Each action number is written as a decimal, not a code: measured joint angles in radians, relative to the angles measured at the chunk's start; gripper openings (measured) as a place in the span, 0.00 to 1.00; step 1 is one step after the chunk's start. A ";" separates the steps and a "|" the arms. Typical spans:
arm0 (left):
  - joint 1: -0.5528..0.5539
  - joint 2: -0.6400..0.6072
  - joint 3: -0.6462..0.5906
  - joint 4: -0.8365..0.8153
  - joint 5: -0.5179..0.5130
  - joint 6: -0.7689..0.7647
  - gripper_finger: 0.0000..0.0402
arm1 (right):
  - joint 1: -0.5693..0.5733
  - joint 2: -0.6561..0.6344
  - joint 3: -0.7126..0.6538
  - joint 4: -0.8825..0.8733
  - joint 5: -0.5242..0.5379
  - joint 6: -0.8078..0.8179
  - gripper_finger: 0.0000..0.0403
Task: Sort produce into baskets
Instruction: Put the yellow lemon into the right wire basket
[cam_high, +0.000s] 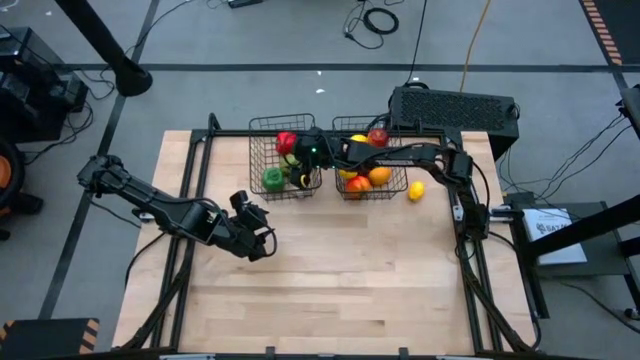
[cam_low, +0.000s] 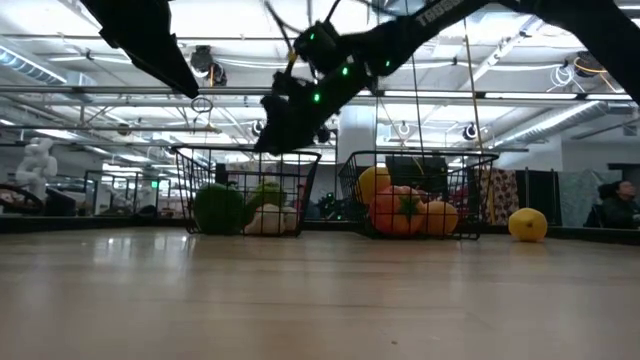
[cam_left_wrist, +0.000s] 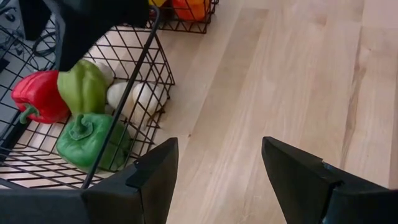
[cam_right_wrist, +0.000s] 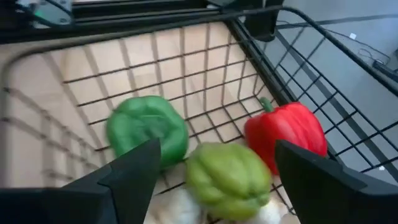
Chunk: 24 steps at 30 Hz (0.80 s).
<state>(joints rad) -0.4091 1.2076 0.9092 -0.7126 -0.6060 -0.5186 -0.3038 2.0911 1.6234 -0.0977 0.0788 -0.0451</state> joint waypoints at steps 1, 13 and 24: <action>0.000 0.000 0.000 -0.001 0.000 0.000 0.59 | 0.008 -0.011 0.000 -0.009 0.000 0.000 0.75; 0.000 0.000 0.000 -0.008 0.000 -0.008 0.59 | 0.160 -0.319 0.000 -0.659 0.066 -0.012 0.75; -0.012 0.000 0.000 0.035 -0.001 -0.026 0.59 | 0.311 -0.634 0.000 -1.325 0.551 0.478 0.75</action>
<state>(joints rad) -0.4213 1.2079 0.9092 -0.6780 -0.6066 -0.5451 0.0068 1.4572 1.6234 -1.4224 0.6296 0.4327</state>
